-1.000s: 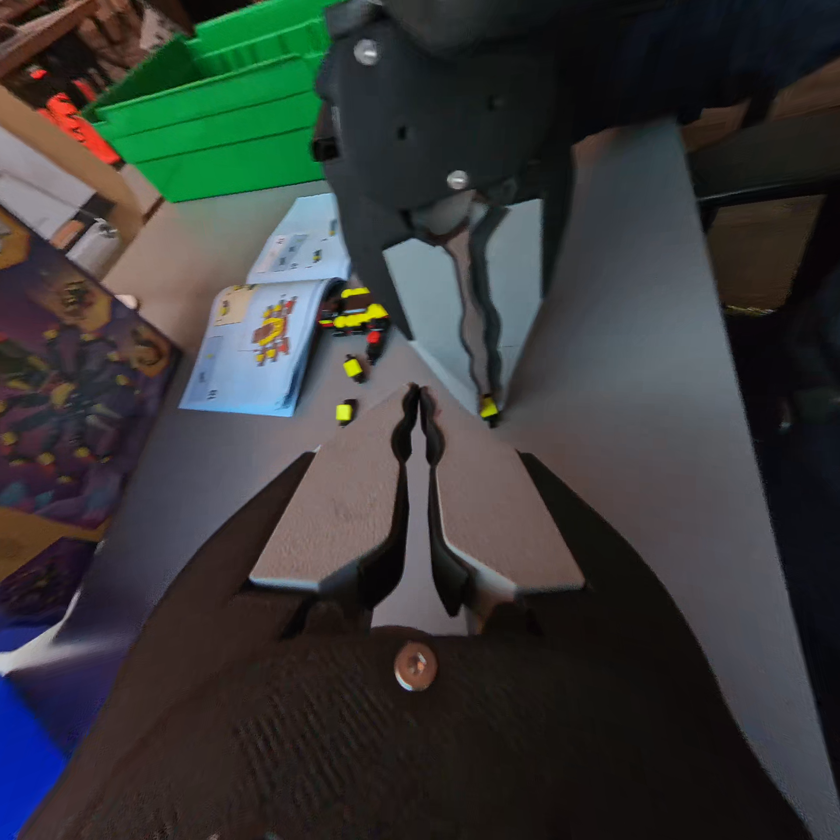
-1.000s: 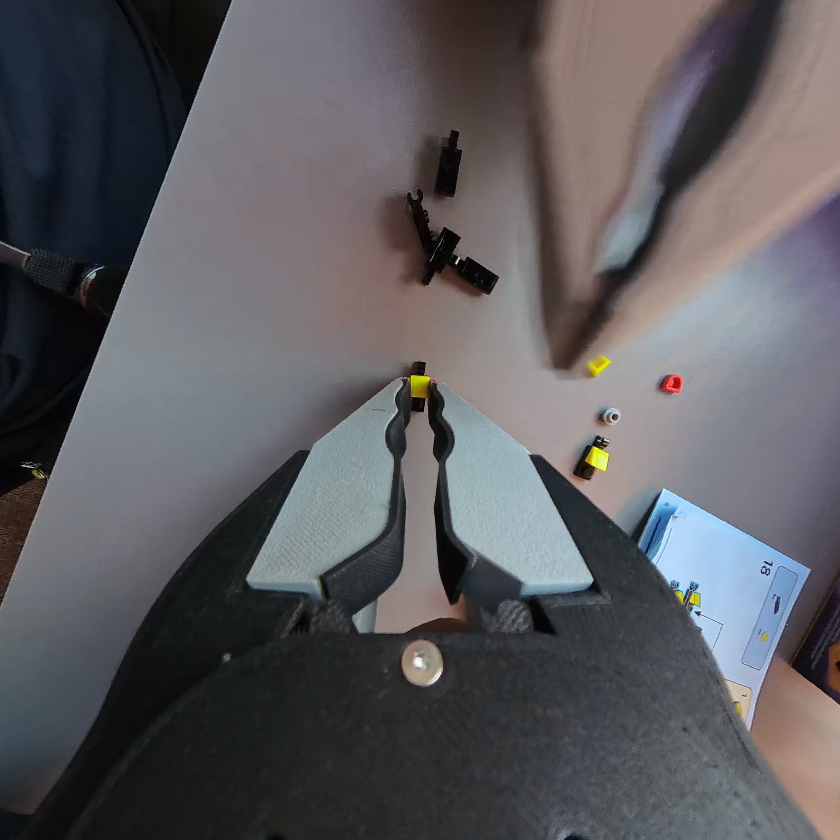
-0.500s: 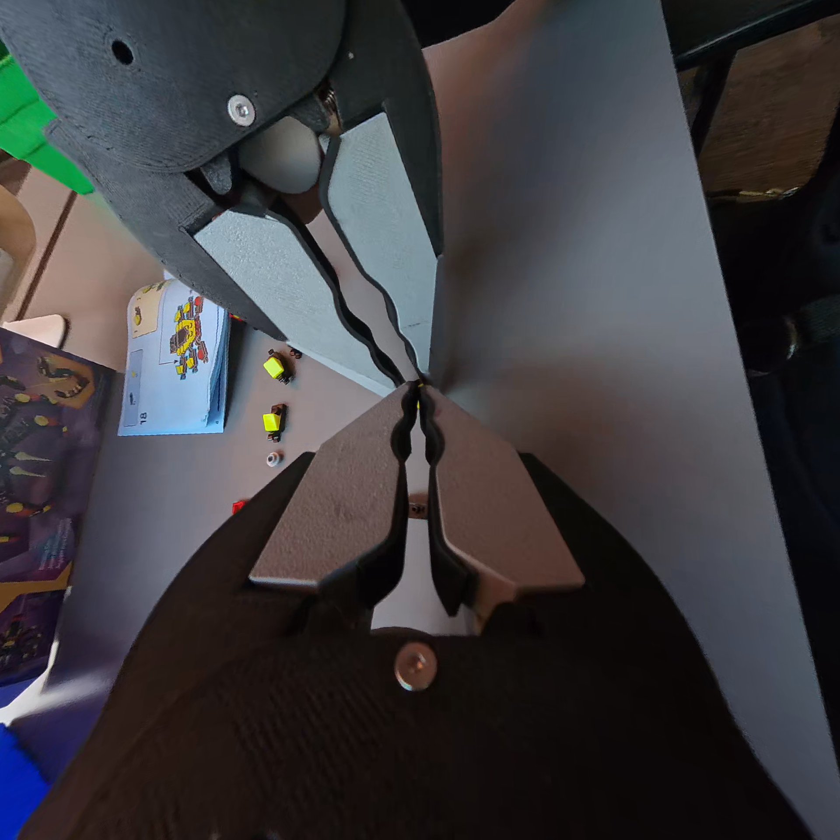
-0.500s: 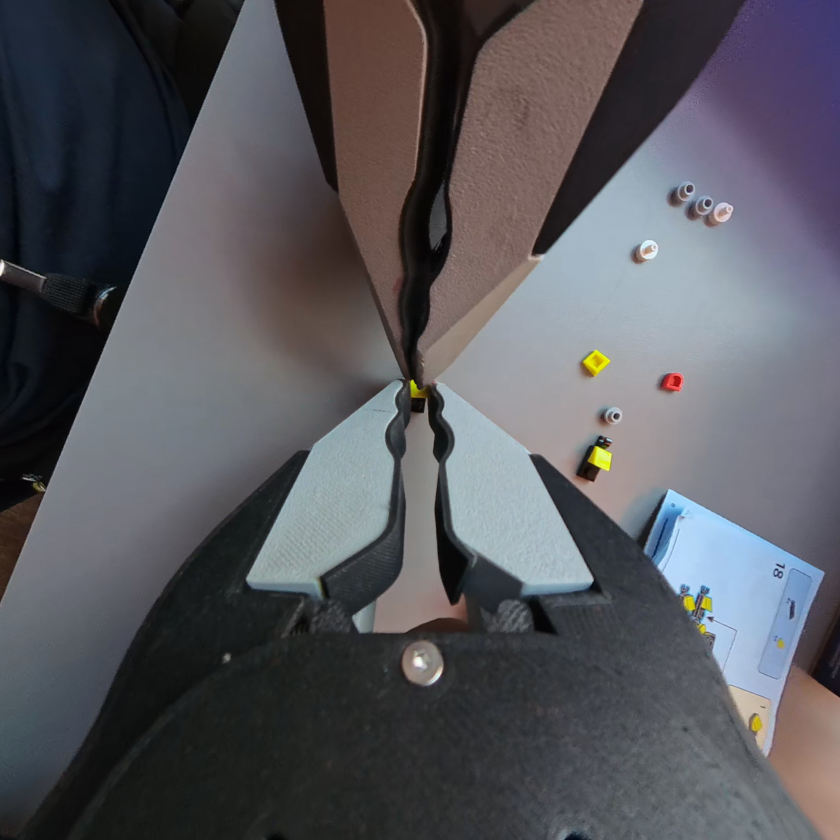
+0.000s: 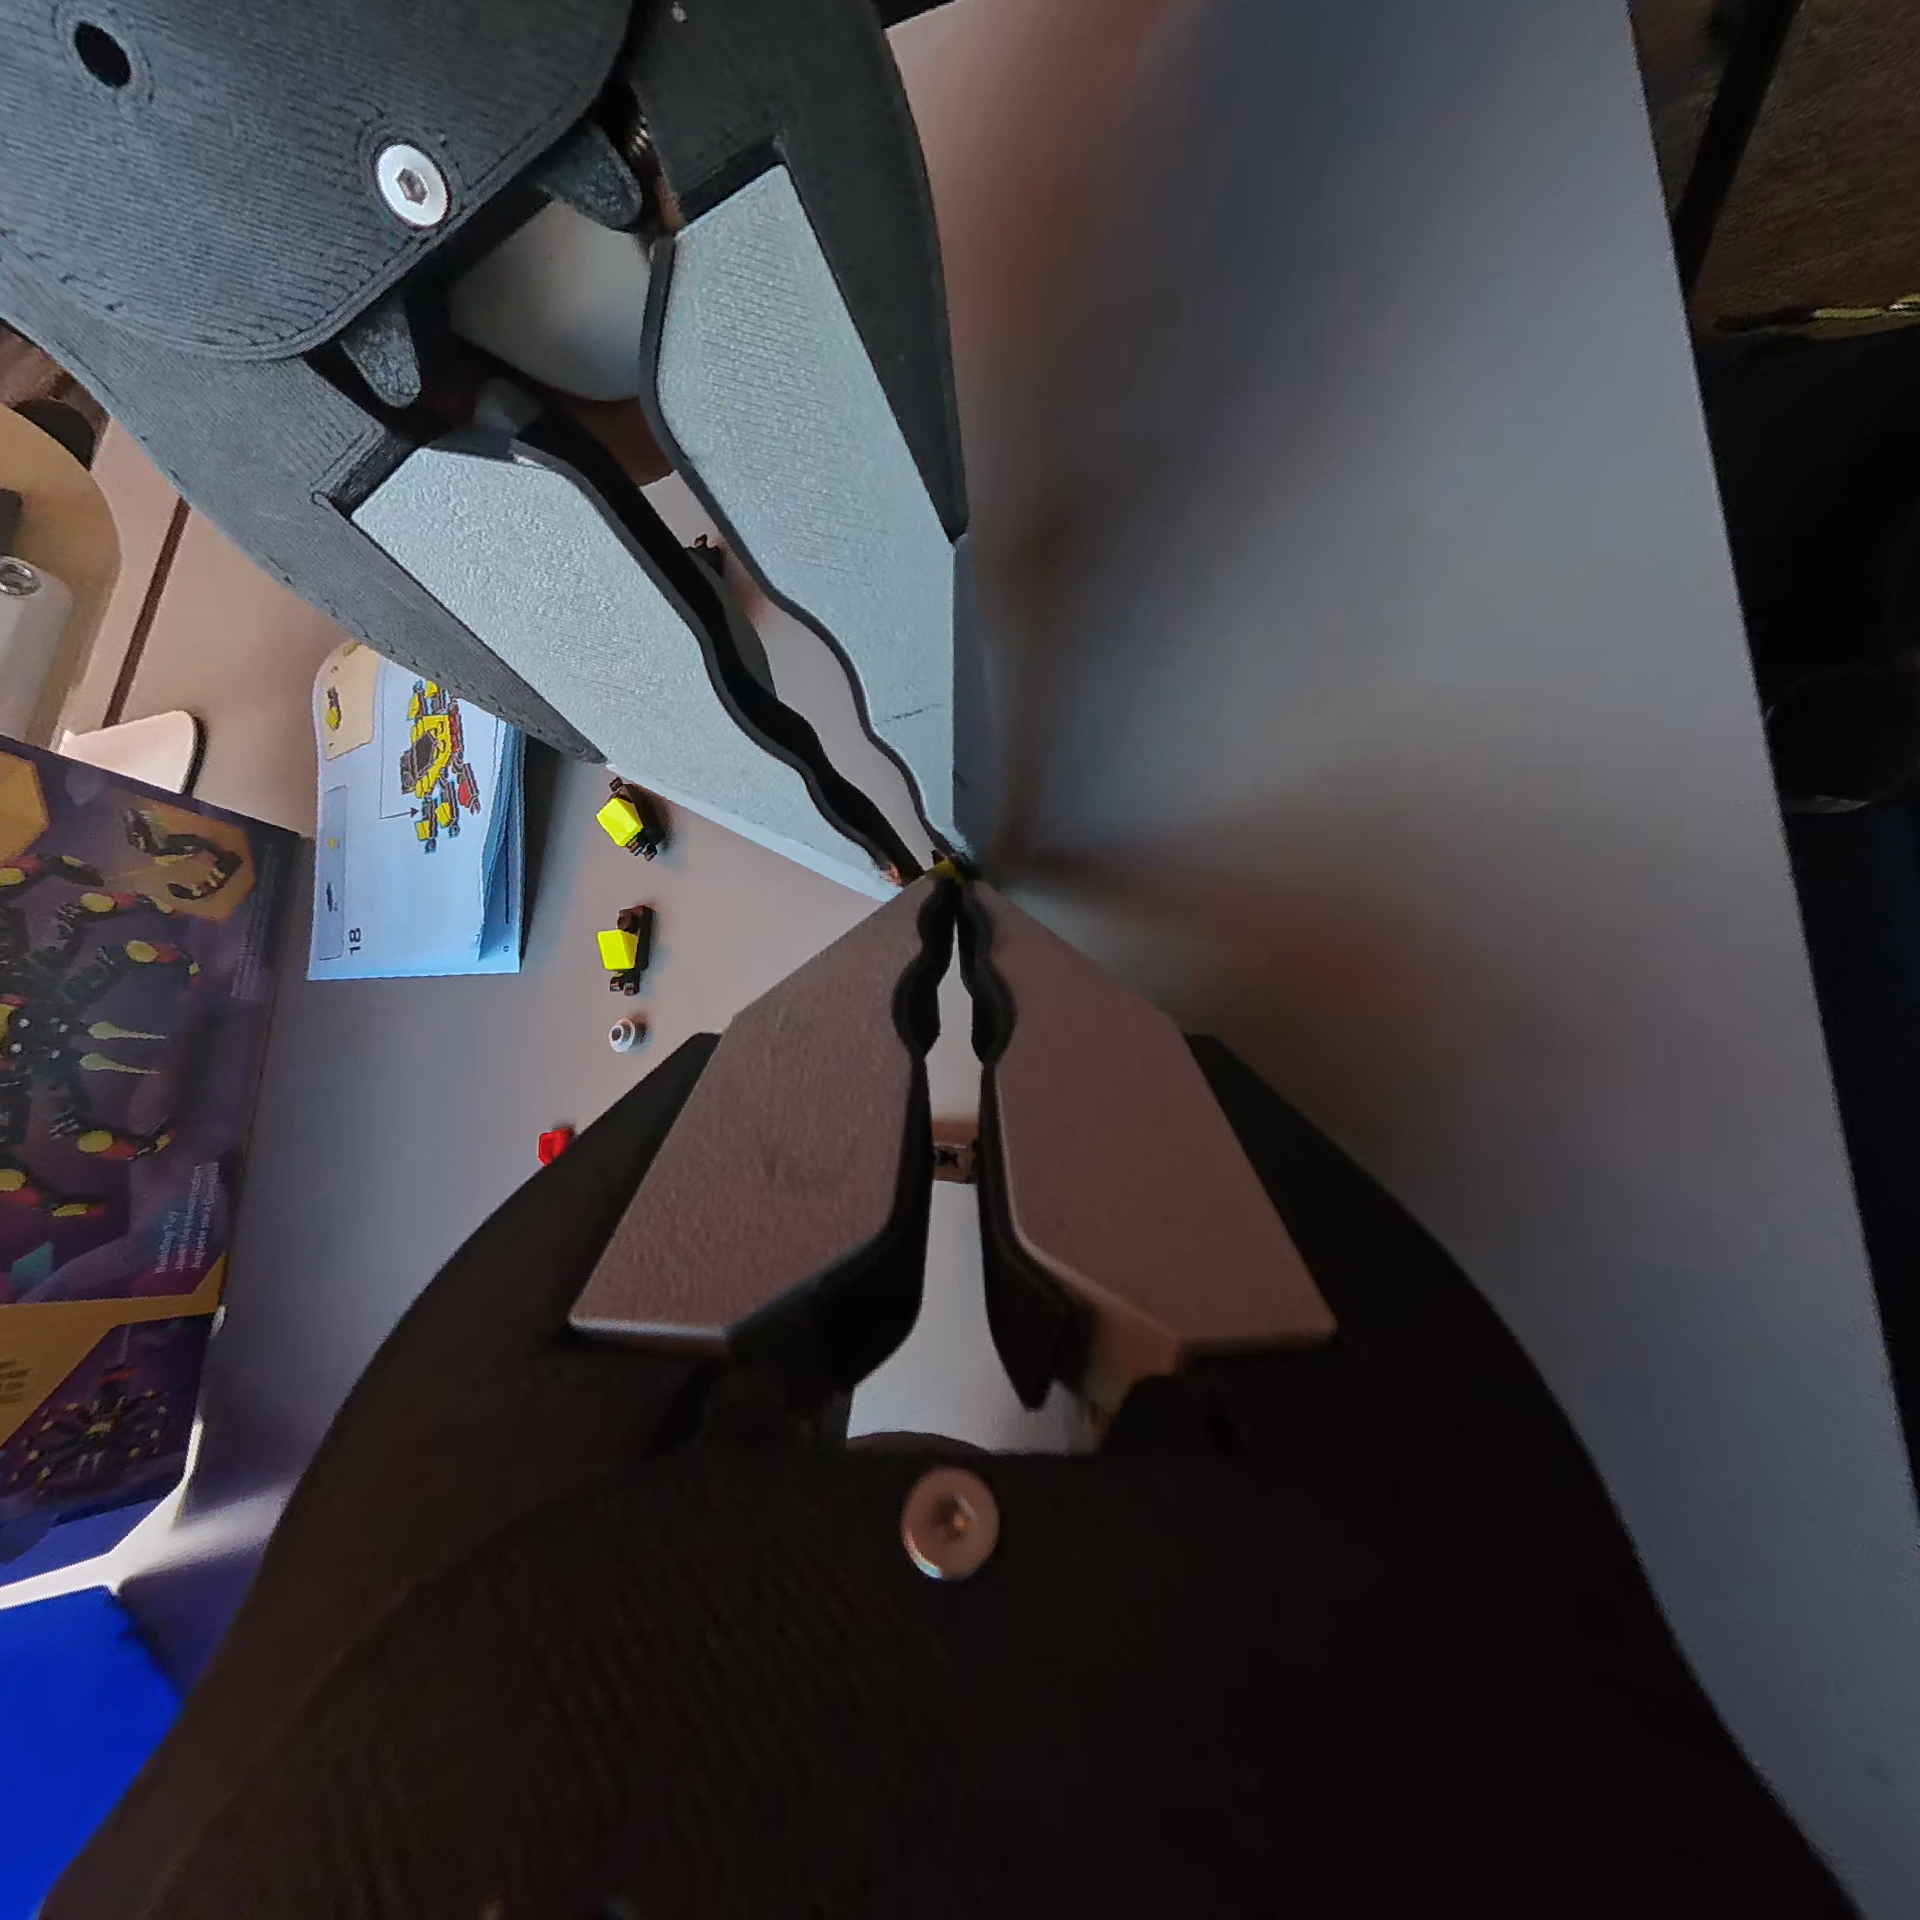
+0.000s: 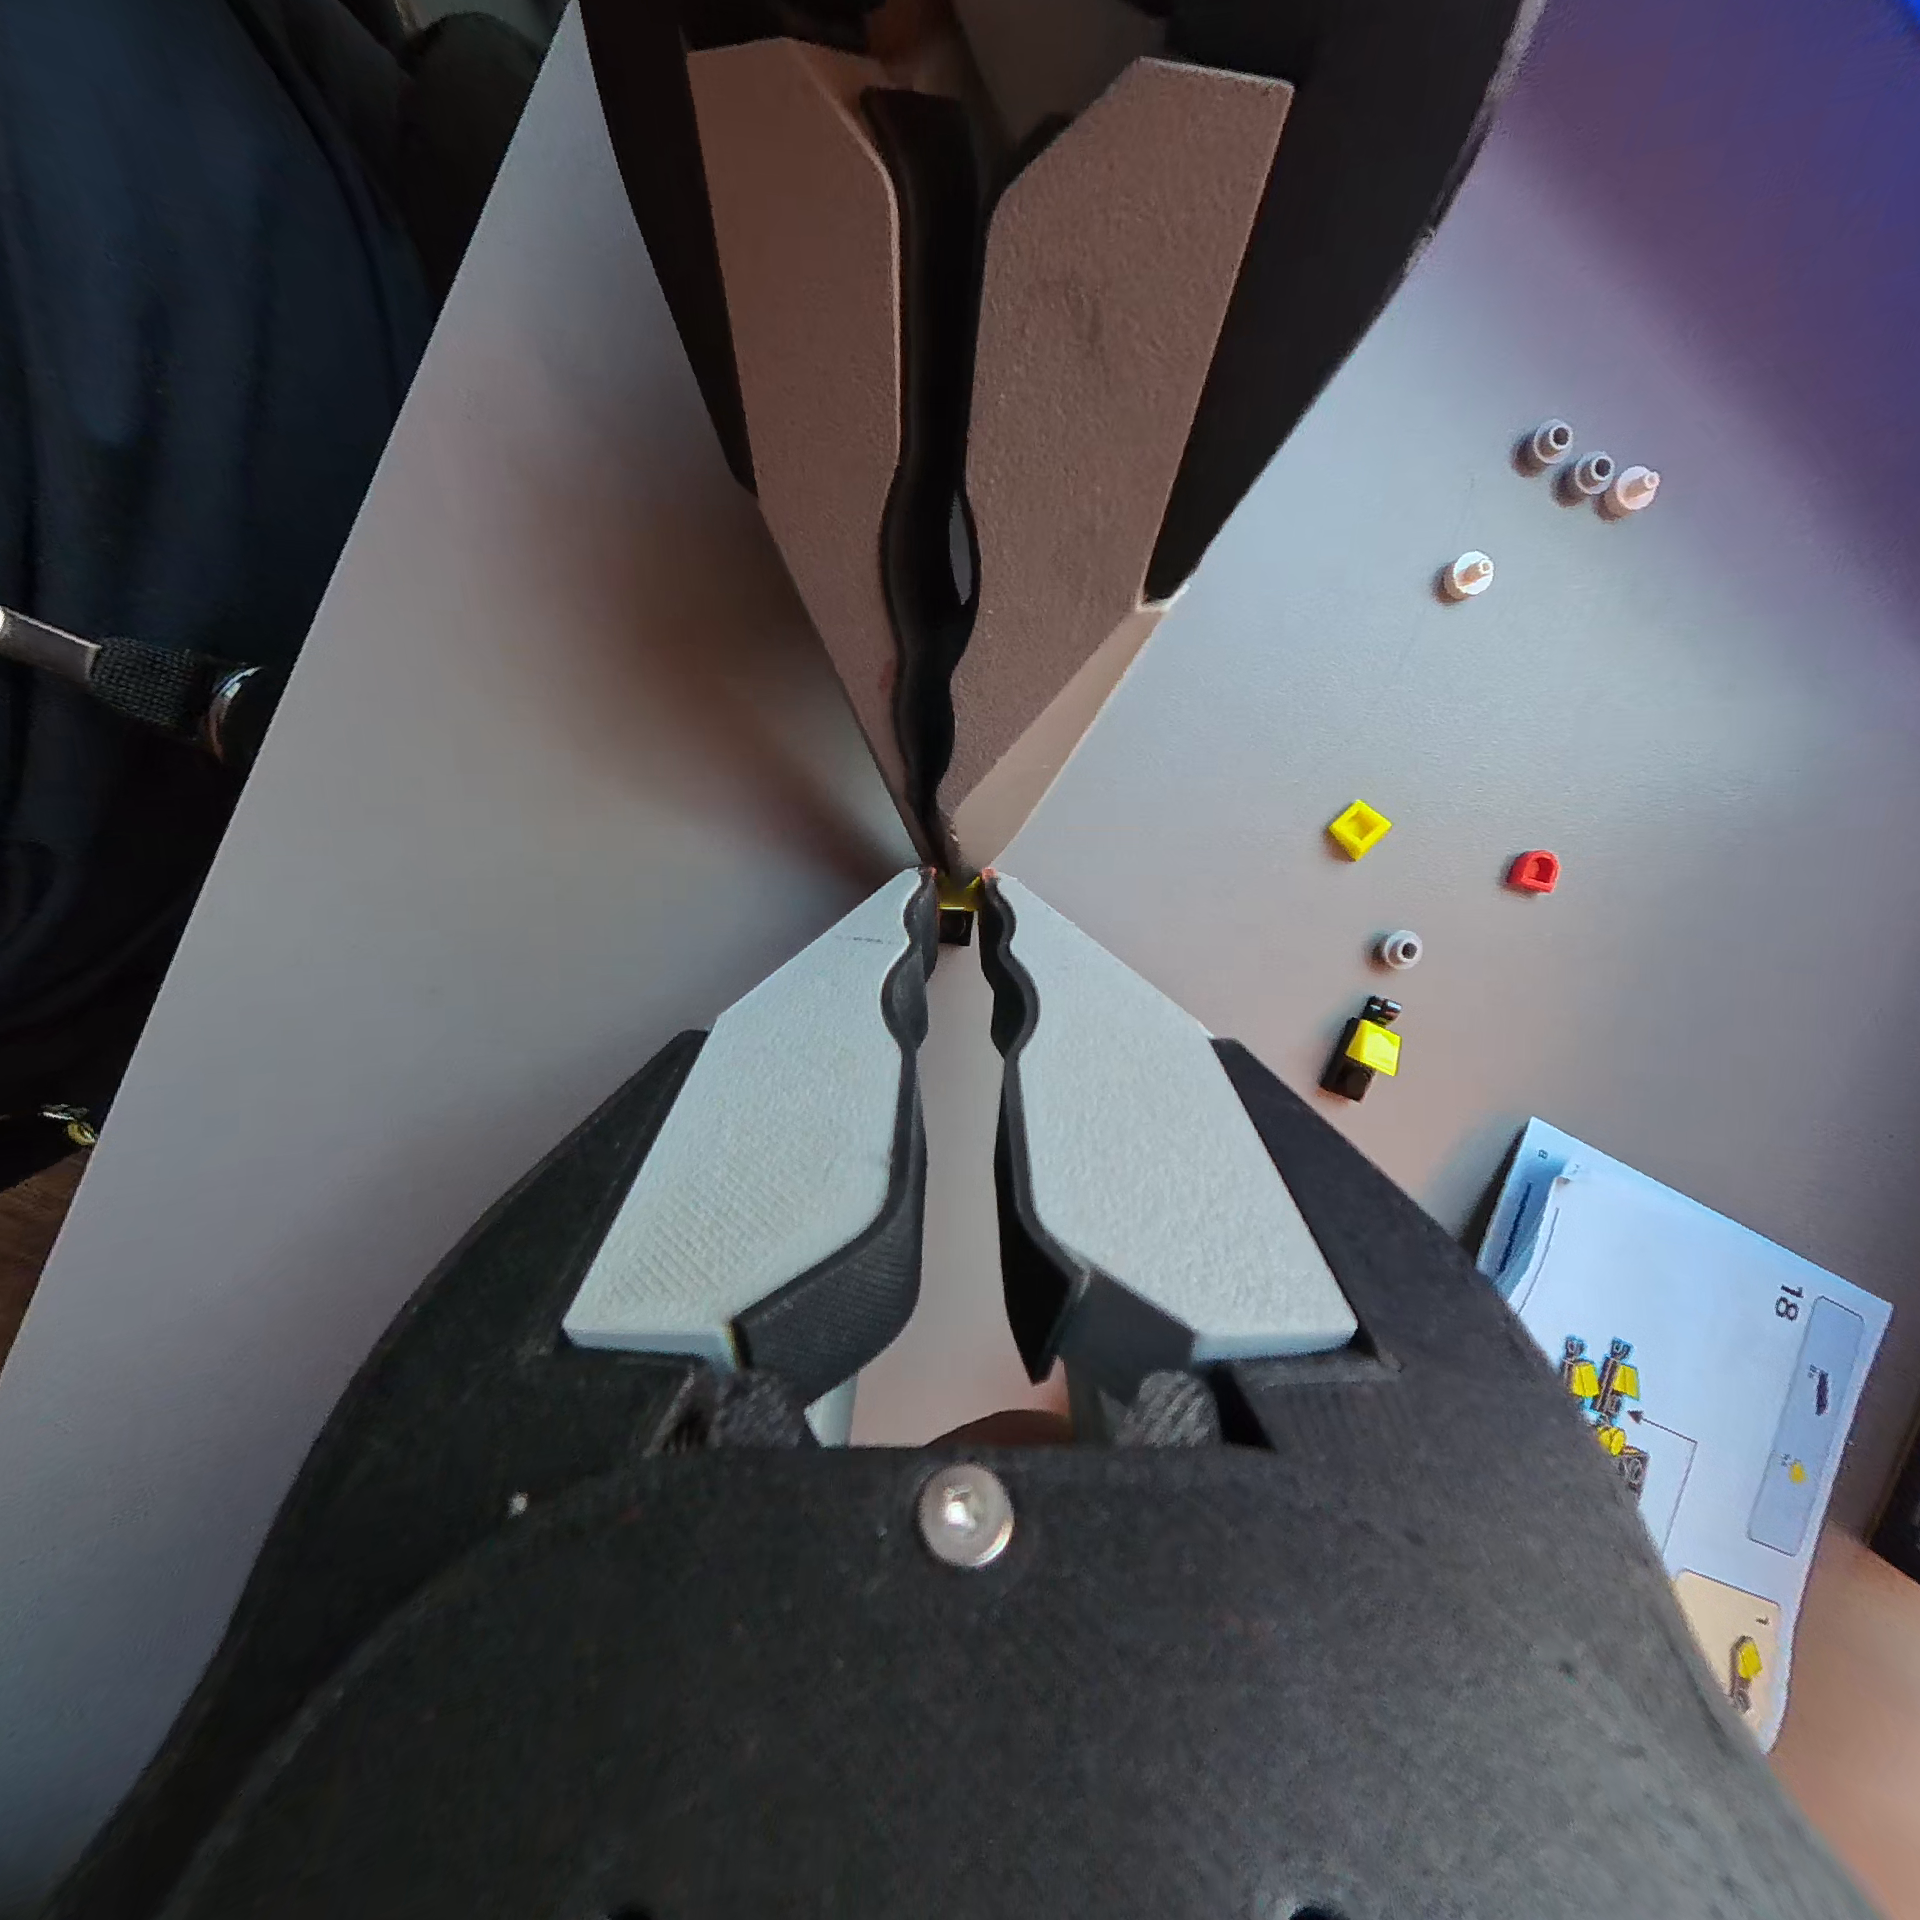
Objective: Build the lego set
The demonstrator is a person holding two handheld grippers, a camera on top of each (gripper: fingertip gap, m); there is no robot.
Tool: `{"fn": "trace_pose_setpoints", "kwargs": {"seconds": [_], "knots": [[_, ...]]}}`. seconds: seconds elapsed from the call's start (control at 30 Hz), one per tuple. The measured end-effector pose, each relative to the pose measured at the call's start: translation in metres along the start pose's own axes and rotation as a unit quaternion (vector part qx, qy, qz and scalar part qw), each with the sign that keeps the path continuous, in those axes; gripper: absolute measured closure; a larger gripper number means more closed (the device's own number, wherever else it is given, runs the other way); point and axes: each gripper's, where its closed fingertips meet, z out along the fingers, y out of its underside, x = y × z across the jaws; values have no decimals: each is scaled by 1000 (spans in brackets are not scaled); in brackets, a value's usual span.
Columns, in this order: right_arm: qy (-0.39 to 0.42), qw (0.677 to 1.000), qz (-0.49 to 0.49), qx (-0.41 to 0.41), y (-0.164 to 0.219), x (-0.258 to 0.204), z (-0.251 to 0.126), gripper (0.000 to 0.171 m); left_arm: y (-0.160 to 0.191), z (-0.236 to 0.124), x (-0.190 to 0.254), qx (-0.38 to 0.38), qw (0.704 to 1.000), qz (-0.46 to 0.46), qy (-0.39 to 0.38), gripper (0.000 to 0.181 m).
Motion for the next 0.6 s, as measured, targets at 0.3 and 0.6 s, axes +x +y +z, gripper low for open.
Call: {"fn": "trace_pose_setpoints", "kwargs": {"seconds": [0.3, 0.6], "knots": [[-2, 1000, 7, -4, 0, 0, 2, 166, 3, 1, 2, -25, 996, -71, 55, 181], [13, 1000, 20, 12, -2, 1, 3, 166, 5, 0, 3, -34, 992, -82, 84, 181]]}}
